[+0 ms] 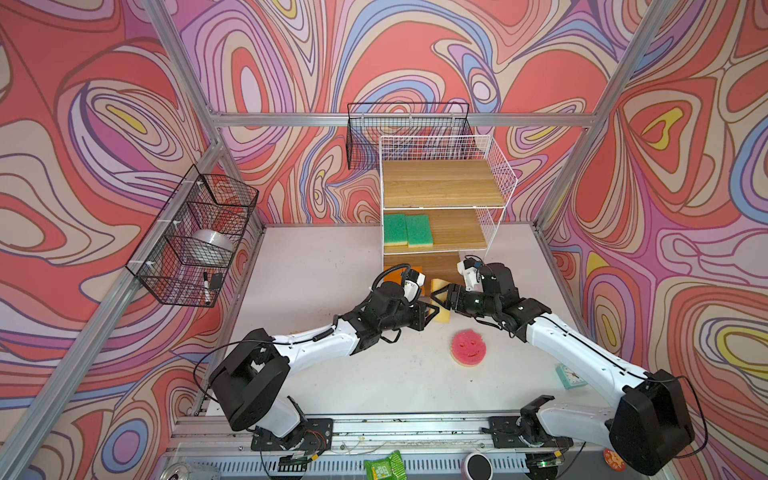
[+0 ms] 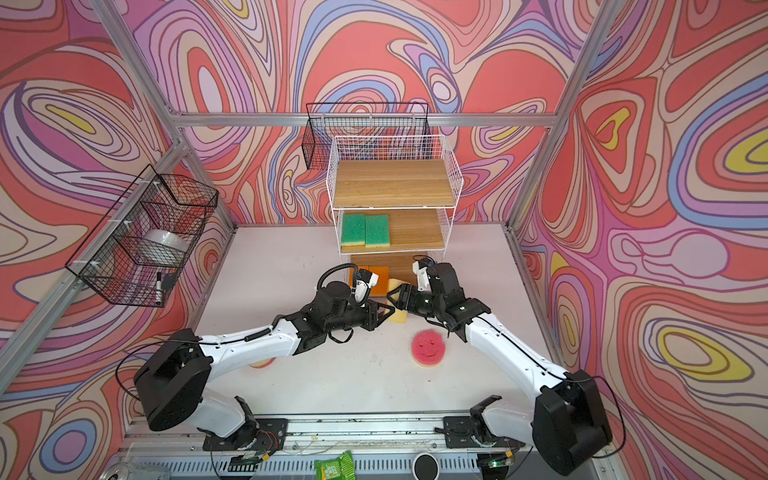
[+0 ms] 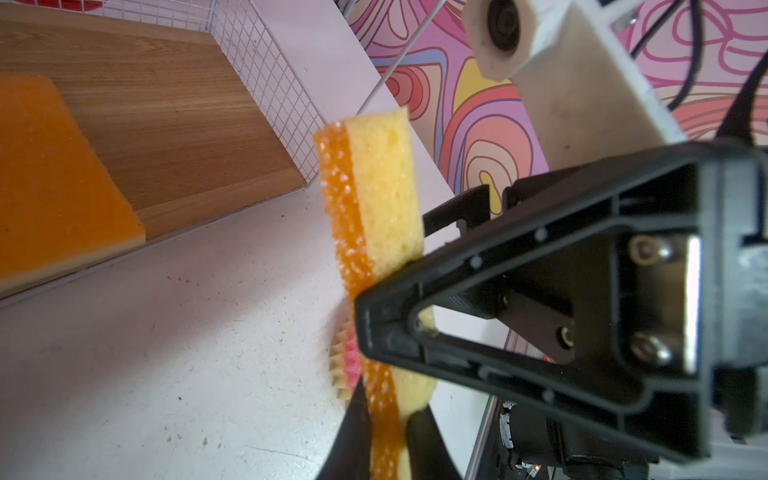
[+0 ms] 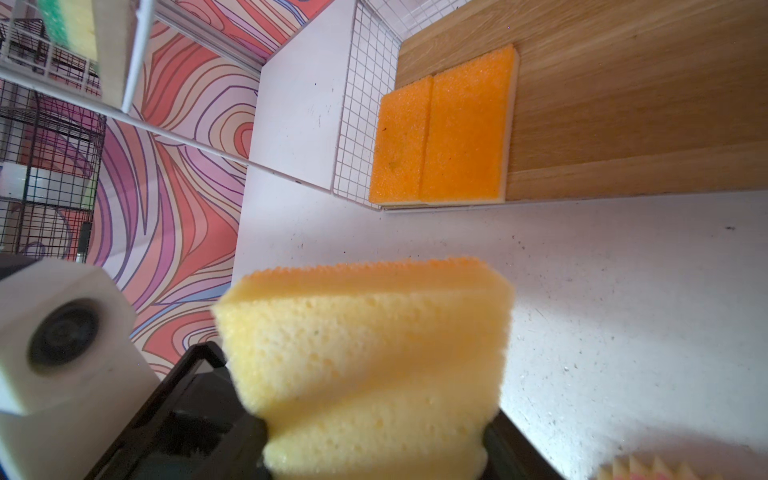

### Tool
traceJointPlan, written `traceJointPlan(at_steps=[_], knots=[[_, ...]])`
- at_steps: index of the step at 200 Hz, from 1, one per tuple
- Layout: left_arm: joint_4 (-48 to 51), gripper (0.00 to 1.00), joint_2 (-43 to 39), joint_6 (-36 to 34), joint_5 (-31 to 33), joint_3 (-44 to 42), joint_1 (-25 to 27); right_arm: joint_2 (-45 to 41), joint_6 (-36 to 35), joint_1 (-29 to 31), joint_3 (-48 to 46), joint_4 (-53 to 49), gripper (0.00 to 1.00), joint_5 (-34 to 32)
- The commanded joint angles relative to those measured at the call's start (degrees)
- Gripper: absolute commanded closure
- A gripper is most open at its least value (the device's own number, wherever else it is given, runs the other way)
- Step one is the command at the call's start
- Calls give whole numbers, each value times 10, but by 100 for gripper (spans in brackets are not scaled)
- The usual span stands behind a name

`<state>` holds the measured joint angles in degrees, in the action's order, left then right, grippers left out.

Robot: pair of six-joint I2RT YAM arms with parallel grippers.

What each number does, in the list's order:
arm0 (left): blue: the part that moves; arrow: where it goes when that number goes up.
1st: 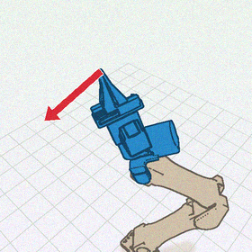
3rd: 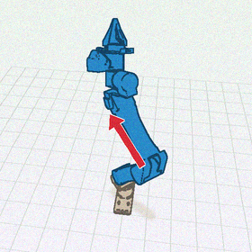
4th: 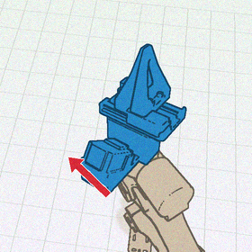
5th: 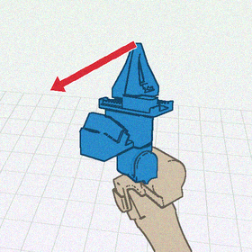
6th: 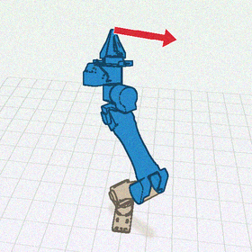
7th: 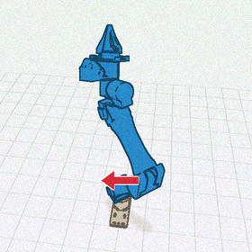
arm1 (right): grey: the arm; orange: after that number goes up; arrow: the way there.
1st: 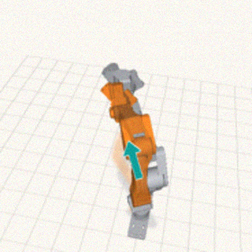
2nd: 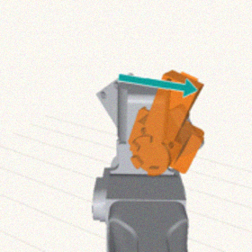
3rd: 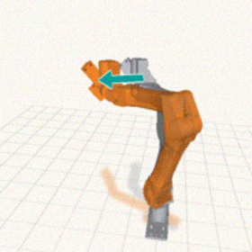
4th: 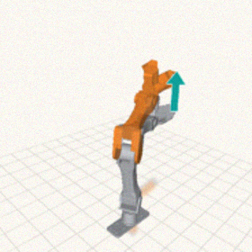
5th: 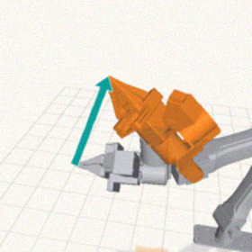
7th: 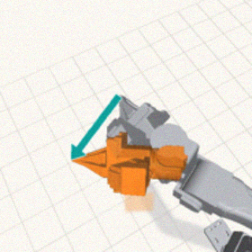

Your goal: Place and organize the cleaning sponges onto the shelf

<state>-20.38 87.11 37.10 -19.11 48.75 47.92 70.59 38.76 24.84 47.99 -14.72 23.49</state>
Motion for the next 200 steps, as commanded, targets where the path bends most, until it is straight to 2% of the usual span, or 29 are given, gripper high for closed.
traceJointPlan(at_steps=[1, 34, 46, 56, 102, 142, 171, 200], knots=[[-3, 93, -10, -7, 3, 2, 1, 7, -2, 6, 6, -2, 29, 2], [30, 93, -37, -22, 10, -6, 0, 6, -7, 5, 8, -6, 19, -3], [49, 92, -50, -29, 16, -11, 0, 3, -14, 5, 12, -14, 7, -7], [68, 92, -62, -39, 23, -16, 0, 0, -18, 5, 16, -22, 3, -11], [220, 93, -124, -86, 116, -35, 0, -17, -26, 5, 25, -39, 2, -20], [350, 92, -179, -112, 235, -50, 1, -43, -30, 5, 28, -61, 2, -36], [442, 92, -179, -126, 320, -37, 10, -63, -35, 5, 31, -84, 2, -50], [491, 93, -148, -133, 409, -20, 43, -72, -38, 6, 29, -96, 2, -60]])
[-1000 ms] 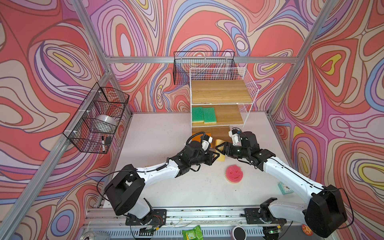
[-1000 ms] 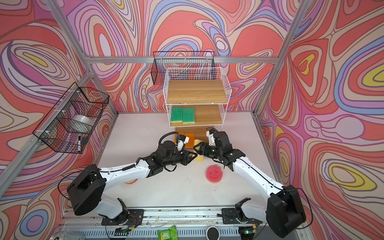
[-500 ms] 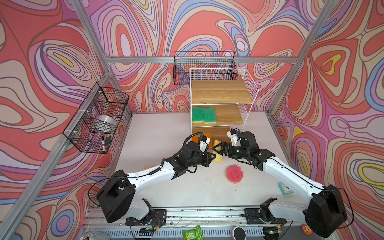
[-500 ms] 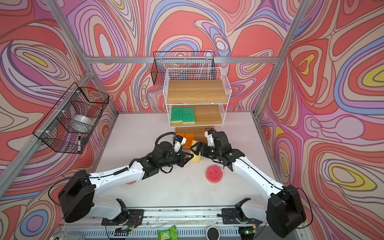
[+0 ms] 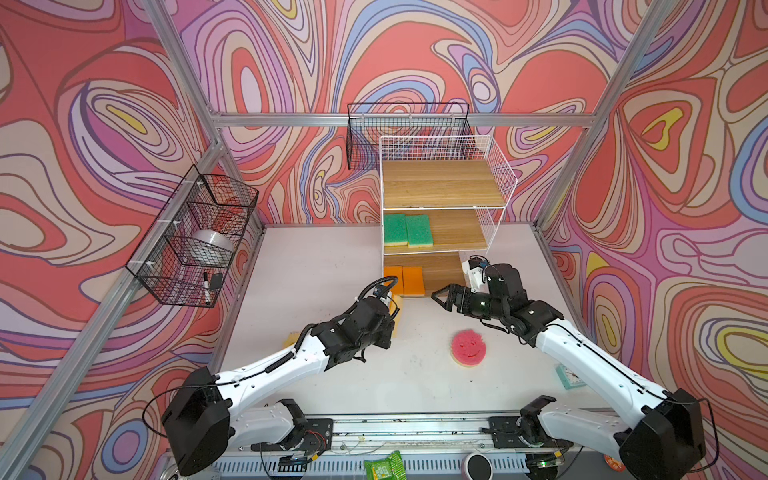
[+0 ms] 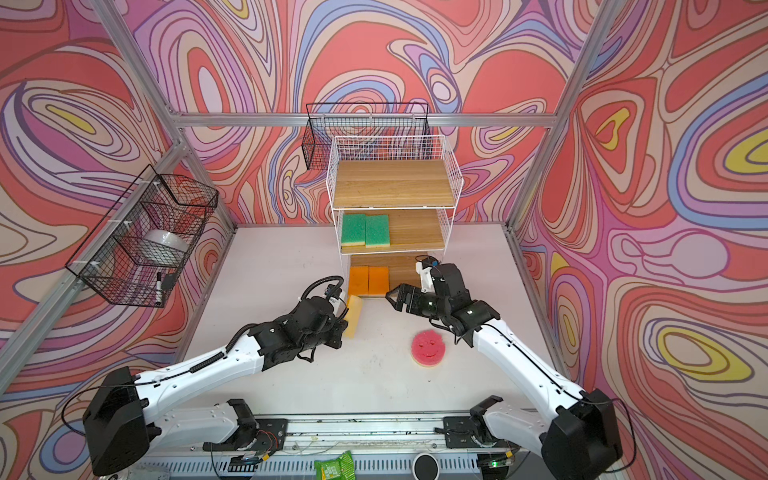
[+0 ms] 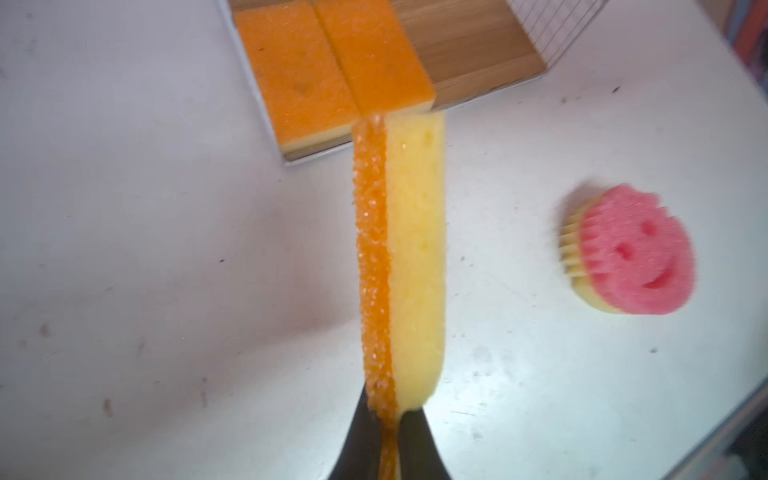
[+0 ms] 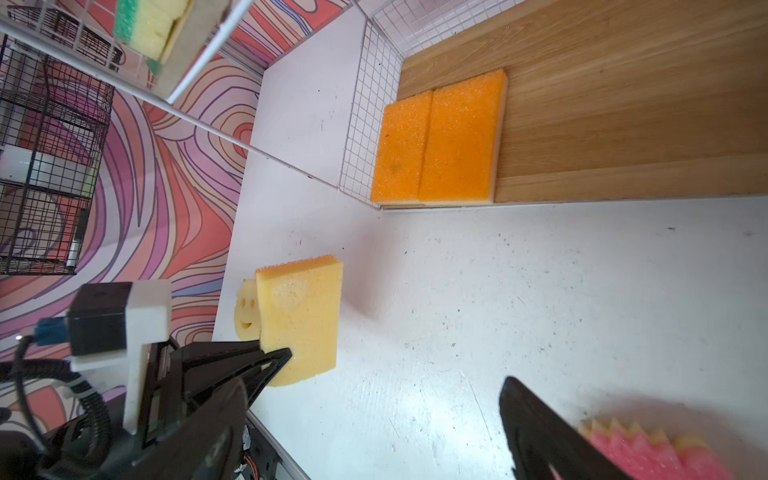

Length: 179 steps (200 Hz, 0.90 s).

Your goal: Place and organize the cleaning sponges onto the shelf

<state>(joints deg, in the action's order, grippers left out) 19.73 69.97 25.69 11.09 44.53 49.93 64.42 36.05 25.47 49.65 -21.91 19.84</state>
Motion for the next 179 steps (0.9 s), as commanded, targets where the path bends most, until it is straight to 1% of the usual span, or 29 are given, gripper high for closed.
traceJointPlan(at_steps=[1, 23, 42, 52, 58, 72, 82, 98, 111, 132, 162, 179], knots=[[91, 93, 26, -18, 109, 23, 25, -10, -11, -1, 12, -24, 2, -23], [133, 93, 80, -5, 161, 60, 59, -11, -15, -1, 9, -29, 2, -35], [174, 92, 141, 7, 199, 111, 96, -10, -17, -2, 7, -28, 2, -39], [198, 92, 177, 17, 212, 139, 110, -9, -19, -1, 6, -29, 2, -43], [211, 93, 198, 22, 216, 156, 118, -10, -21, -1, 7, -31, 2, -46], [222, 93, 233, 24, 215, 182, 133, -10, -30, -2, 13, -44, 2, -58], [214, 88, 245, 24, 195, 188, 137, -11, -38, -2, 20, -60, 2, -72], [183, 65, 245, 22, 152, 185, 138, -16, -47, -6, 31, -85, 2, -91], [170, 55, 247, 23, 131, 184, 138, -17, -52, -15, 36, -102, 2, -97], [162, 46, 257, 25, 114, 194, 139, -18, -50, -38, 34, -121, 1, -94], [148, 37, 256, 26, 95, 198, 140, -27, -48, -78, 21, -126, 2, -70], [146, 35, 255, 25, 94, 201, 141, -29, -50, -94, 17, -130, 2, -64]])
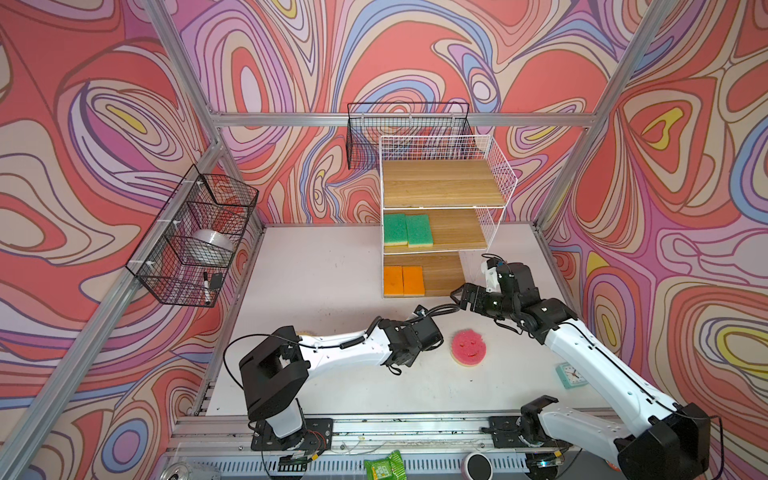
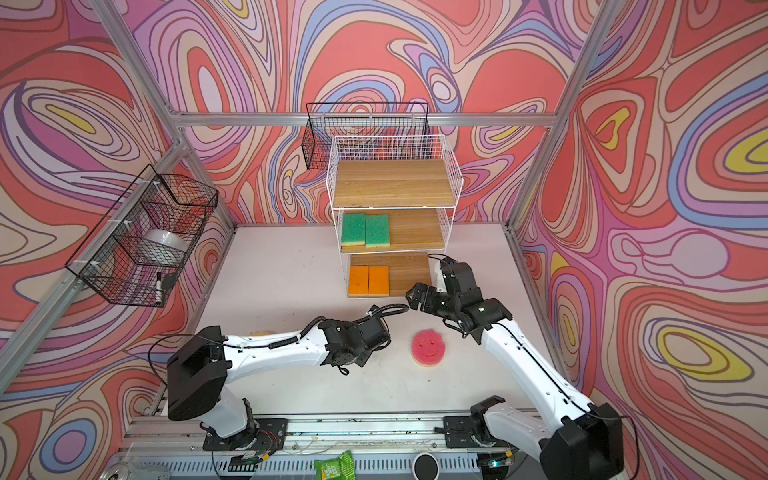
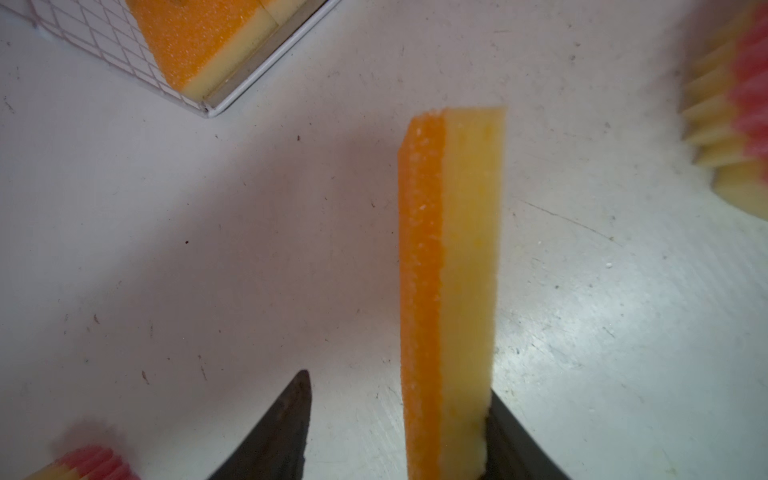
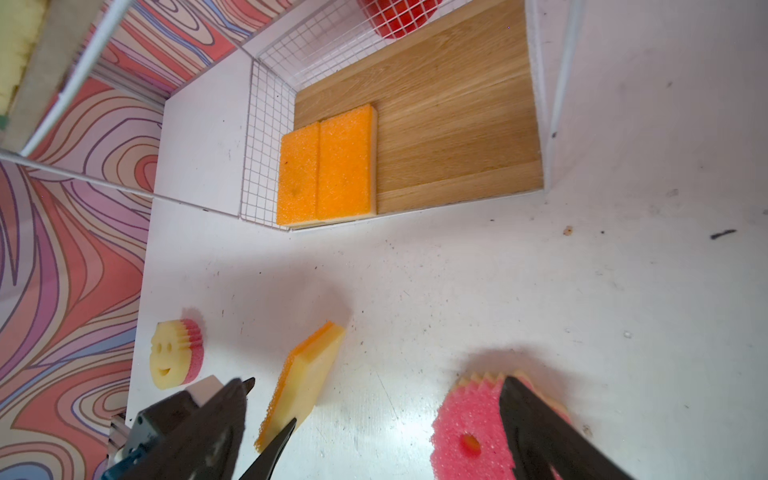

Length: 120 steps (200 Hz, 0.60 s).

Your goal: Place and organize the cleaning sponges onto the shelf

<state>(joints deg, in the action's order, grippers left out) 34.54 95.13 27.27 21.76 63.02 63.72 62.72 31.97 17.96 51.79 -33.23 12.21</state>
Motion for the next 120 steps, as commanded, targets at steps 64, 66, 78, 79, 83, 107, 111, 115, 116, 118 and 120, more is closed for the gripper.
traceJointPlan(at_steps=[64, 66, 78, 79, 83, 107, 111, 115, 116, 118, 120], knots=[[-1, 40, -5, 2, 22, 14, 0, 30, -30, -21, -28, 30, 9, 166], [-2, 40, -6, 1, 22, 14, -1, 31, -30, -21, -30, 33, 10, 171], [-3, 39, -7, 0, 23, 16, -7, 36, -33, -22, -34, 41, 15, 191], [-3, 39, -7, -1, 23, 17, -8, 37, -33, -22, -34, 41, 15, 192], [-1, 39, -6, -2, 24, 17, -11, 39, -34, -21, -35, 41, 16, 196], [21, 43, 3, -9, 52, 32, -21, 50, -22, -20, -51, 61, 22, 224], [27, 46, 4, -10, 60, 34, -22, 50, -20, -21, -55, 65, 22, 226], [31, 48, 4, -12, 66, 35, -22, 50, -19, -20, -57, 67, 22, 226], [32, 48, 4, -13, 68, 36, -23, 50, -18, -20, -58, 68, 22, 225], [35, 49, 4, -14, 70, 35, -23, 50, -18, -20, -60, 69, 22, 226], [38, 50, 4, -15, 73, 36, -24, 49, -17, -20, -62, 70, 22, 225]])
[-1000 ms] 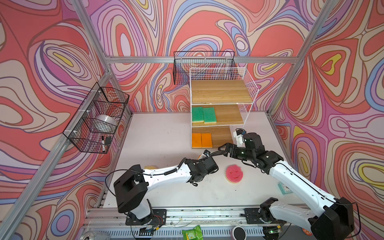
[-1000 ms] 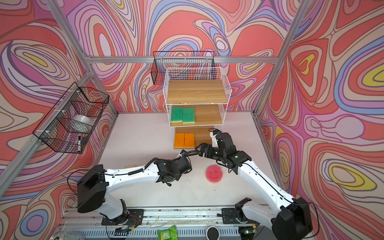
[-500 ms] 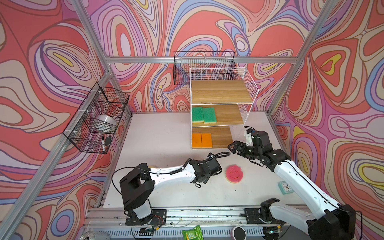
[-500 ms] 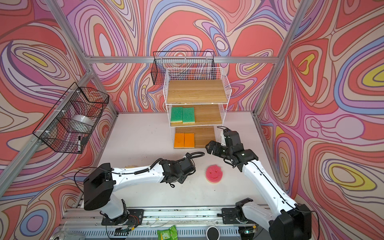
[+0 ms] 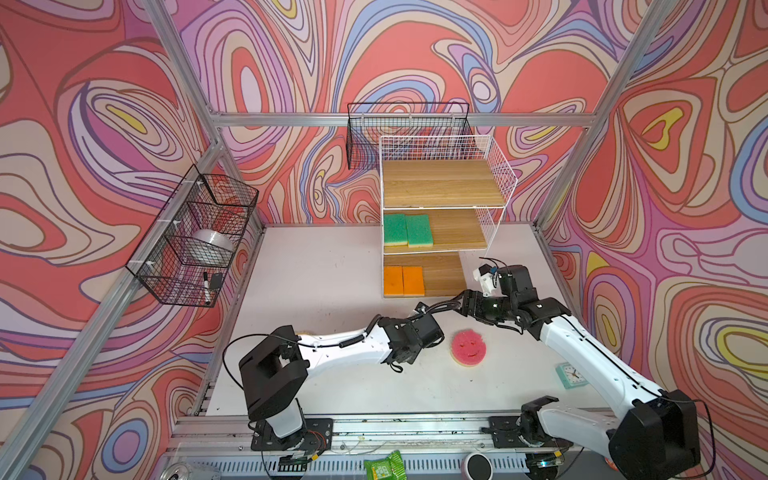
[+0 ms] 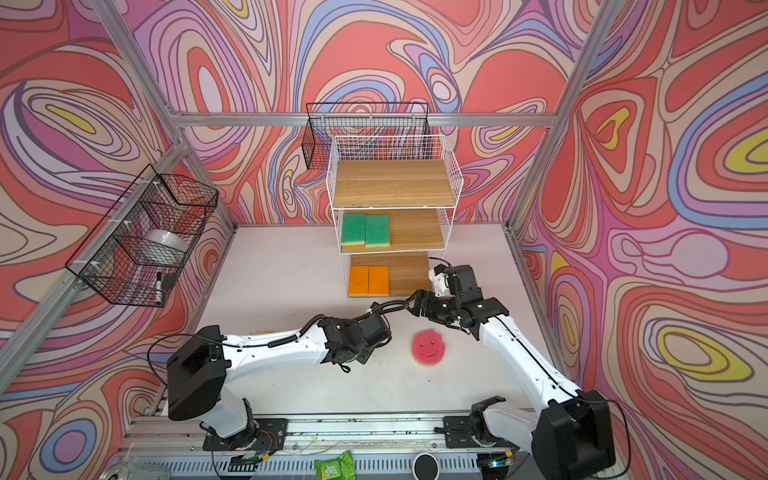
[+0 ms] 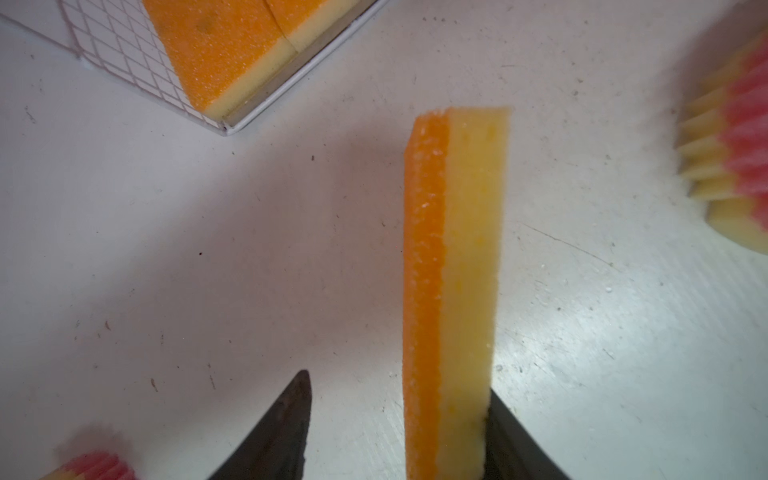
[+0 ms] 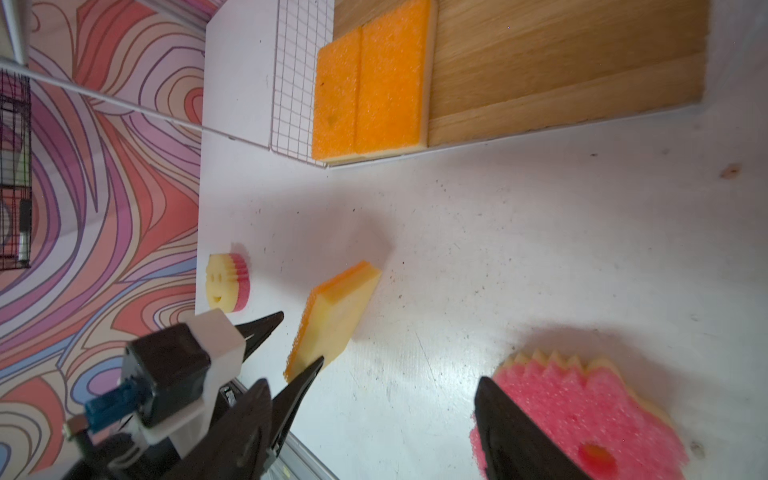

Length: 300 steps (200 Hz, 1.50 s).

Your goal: Place and organize the cleaning sponges onto the shelf

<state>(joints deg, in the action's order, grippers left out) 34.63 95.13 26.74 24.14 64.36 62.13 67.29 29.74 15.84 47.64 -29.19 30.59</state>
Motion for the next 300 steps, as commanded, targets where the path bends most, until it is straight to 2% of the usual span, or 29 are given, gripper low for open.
traceJointPlan(at_steps=[1, 27, 45, 66, 93, 128, 148, 191, 248, 300], knots=[[39, 51, 3, -9, 51, 22, -8, 4, 5, 1, -20, 30, 22, 41], [69, 70, 1, -12, 87, 19, -10, 10, 9, 1, -34, 43, 22, 40], [79, 73, 12, -7, 86, 20, -9, 26, 24, 1, -47, 75, 22, 62], [58, 64, 12, -1, 66, 15, -10, 63, 32, 19, -51, 109, 22, 98], [21, 49, -7, -2, 20, 10, -24, 99, 34, 64, -46, 129, 26, 95], [6, 45, -22, -8, -5, 14, -45, 134, 73, 72, -71, 211, 55, 112], [-1, 44, -33, -8, -21, 9, -57, 157, 88, 78, -78, 248, 63, 119], [-23, 44, -48, -21, -64, 6, -59, 224, 107, 103, -54, 305, 70, 129], [-52, 46, -63, -8, -126, -15, -59, 301, 150, 112, -37, 393, 71, 140], [-66, 46, -61, 0, -142, -27, -59, 334, 168, 124, -34, 428, 71, 140]])
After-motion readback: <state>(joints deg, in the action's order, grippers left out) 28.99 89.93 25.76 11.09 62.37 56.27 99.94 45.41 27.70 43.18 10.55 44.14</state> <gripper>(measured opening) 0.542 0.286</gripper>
